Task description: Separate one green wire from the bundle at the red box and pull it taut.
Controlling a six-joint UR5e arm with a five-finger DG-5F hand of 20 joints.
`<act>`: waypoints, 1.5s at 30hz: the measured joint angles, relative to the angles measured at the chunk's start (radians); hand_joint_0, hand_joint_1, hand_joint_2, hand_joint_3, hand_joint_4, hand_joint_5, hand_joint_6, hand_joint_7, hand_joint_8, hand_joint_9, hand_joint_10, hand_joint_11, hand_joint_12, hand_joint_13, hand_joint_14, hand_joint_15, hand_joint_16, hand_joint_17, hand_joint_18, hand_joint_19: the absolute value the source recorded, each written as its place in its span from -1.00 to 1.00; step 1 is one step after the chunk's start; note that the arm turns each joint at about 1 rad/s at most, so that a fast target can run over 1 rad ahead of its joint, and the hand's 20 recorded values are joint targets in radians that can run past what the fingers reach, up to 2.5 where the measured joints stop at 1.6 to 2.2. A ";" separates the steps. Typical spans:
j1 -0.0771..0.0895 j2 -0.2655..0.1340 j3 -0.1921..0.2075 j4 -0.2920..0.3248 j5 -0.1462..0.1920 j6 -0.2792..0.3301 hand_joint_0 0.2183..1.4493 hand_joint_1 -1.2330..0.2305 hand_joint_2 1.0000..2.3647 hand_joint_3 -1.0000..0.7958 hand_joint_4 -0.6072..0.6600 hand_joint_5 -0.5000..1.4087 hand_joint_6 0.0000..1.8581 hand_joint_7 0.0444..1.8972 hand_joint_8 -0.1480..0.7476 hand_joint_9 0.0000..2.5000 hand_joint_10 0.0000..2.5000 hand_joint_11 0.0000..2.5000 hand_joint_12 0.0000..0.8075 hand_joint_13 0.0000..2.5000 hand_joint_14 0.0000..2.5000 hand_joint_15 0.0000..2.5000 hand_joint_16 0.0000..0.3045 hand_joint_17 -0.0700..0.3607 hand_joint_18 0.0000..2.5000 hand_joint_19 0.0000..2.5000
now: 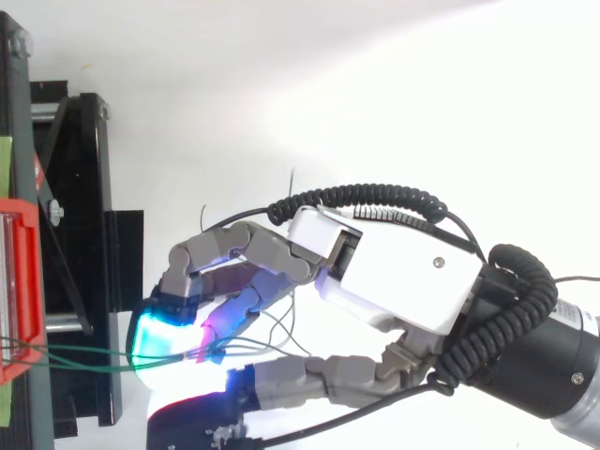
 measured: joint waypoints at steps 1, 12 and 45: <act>0.000 0.000 0.000 0.000 0.000 0.000 -0.36 -0.40 -1.00 -0.44 0.11 -0.62 -0.01 0.08 -0.12 -0.18 -0.99 -0.61 -0.18 -0.49 -0.99 -0.76 -0.68 -0.17 -0.55 -0.64; -0.002 0.001 0.000 -0.009 -0.003 0.001 -0.50 -0.06 -1.00 -0.44 0.15 -0.62 -0.04 0.09 -0.08 -0.15 -0.99 -0.63 -0.11 -0.47 -0.99 -0.76 -0.66 -0.13 -0.54 -0.63; 0.002 0.072 0.000 -0.242 -0.041 0.047 -0.37 -0.36 -0.98 -0.02 0.05 -0.62 -0.01 0.10 -0.03 -0.16 -0.99 -0.62 -0.08 -0.45 -0.99 -0.76 -0.63 -0.08 -0.50 -0.65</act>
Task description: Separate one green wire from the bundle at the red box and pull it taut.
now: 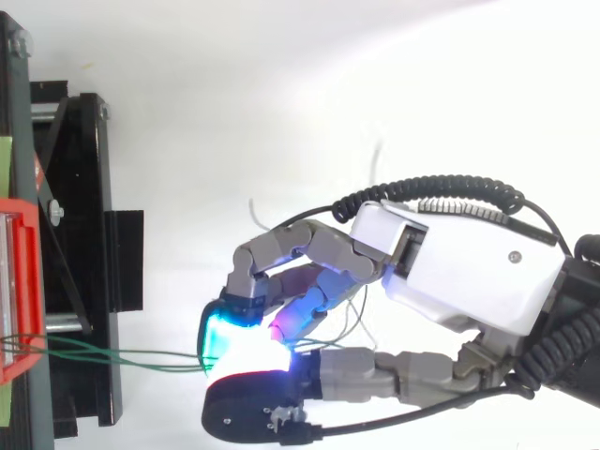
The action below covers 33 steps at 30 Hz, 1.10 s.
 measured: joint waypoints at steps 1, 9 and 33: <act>0.000 0.001 0.000 -0.001 0.000 0.000 -0.36 -0.38 -0.98 -0.03 0.05 -0.62 -0.01 0.10 -0.03 -0.16 -0.99 -0.61 -0.09 -0.45 -0.99 -0.75 -0.63 -0.09 -0.51 -0.65; -0.003 0.002 0.000 -0.002 0.001 0.000 -0.32 -0.43 -0.98 -0.15 0.06 -0.63 -0.01 0.08 -0.10 -0.18 -0.99 -0.60 -0.16 -0.47 -0.99 -0.75 -0.67 -0.15 -0.54 -0.63; -0.006 0.004 0.000 -0.003 0.002 0.001 -0.46 0.08 -1.00 -0.44 0.15 -0.62 -0.03 0.11 -0.08 -0.15 -0.99 -0.62 -0.14 -0.45 -0.99 -0.75 -0.67 -0.15 -0.53 -0.62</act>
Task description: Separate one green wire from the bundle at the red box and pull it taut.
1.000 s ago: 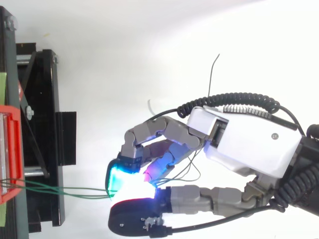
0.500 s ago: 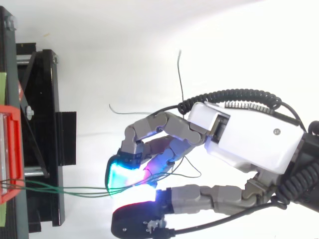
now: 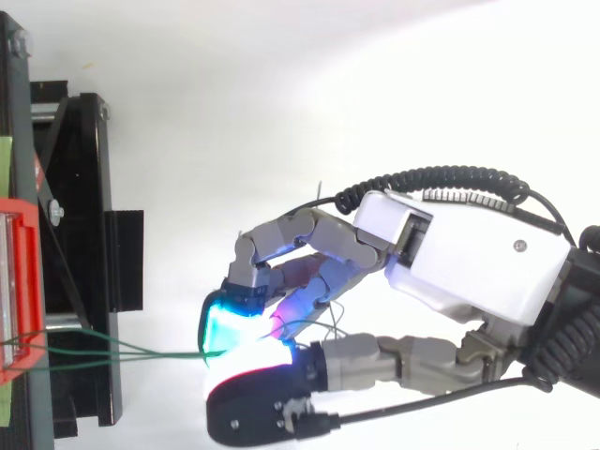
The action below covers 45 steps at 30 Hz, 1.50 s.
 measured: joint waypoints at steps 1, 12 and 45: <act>0.000 0.000 0.000 0.000 0.000 0.000 -0.41 0.02 -0.99 -0.37 0.14 -0.61 -0.04 0.13 -0.09 -0.14 -0.99 -0.62 -0.16 -0.45 -0.99 -0.75 -0.68 -0.16 -0.53 -0.61; -0.001 0.000 0.000 -0.001 -0.001 -0.001 -0.36 -0.41 -0.98 -0.07 0.05 -0.63 -0.01 0.11 -0.06 -0.17 -0.99 -0.61 -0.12 -0.46 -0.99 -0.75 -0.65 -0.12 -0.51 -0.64; -0.001 0.000 0.000 -0.001 0.000 -0.001 -0.39 -0.31 -0.98 -0.06 0.11 -0.62 -0.02 0.14 -0.01 -0.14 -0.99 -0.61 -0.07 -0.43 -0.99 -0.75 -0.63 -0.08 -0.48 -0.64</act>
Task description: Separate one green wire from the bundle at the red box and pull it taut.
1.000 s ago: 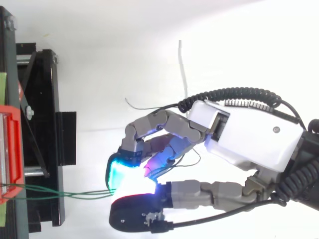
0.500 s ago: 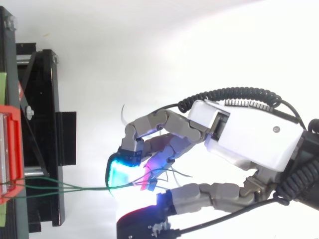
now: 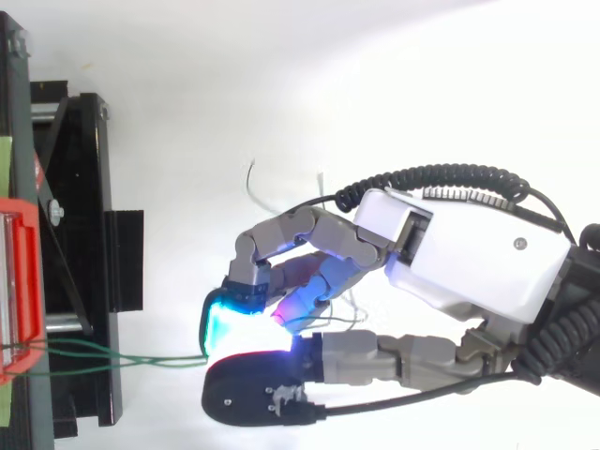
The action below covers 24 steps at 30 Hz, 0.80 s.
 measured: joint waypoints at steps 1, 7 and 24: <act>0.000 0.000 0.000 0.000 0.000 0.000 -0.38 -0.35 -0.98 -0.05 0.08 -0.62 -0.01 0.12 -0.02 -0.14 -0.99 -0.61 -0.08 -0.43 -0.99 -0.74 -0.63 -0.08 -0.48 -0.64; -0.001 0.000 0.000 0.001 0.000 0.000 -0.31 -0.46 -0.98 -0.09 -0.03 -0.63 0.00 0.15 -0.08 -0.18 -0.99 -0.59 -0.17 -0.46 -0.99 -0.74 -0.67 -0.15 -0.52 -0.64; -0.001 0.000 0.000 0.000 0.002 0.000 -0.25 -0.46 -0.99 -0.36 0.02 -0.63 -0.01 0.15 -0.12 -0.18 -0.99 -0.60 -0.18 -0.47 -0.99 -0.75 -0.68 -0.17 -0.52 -0.64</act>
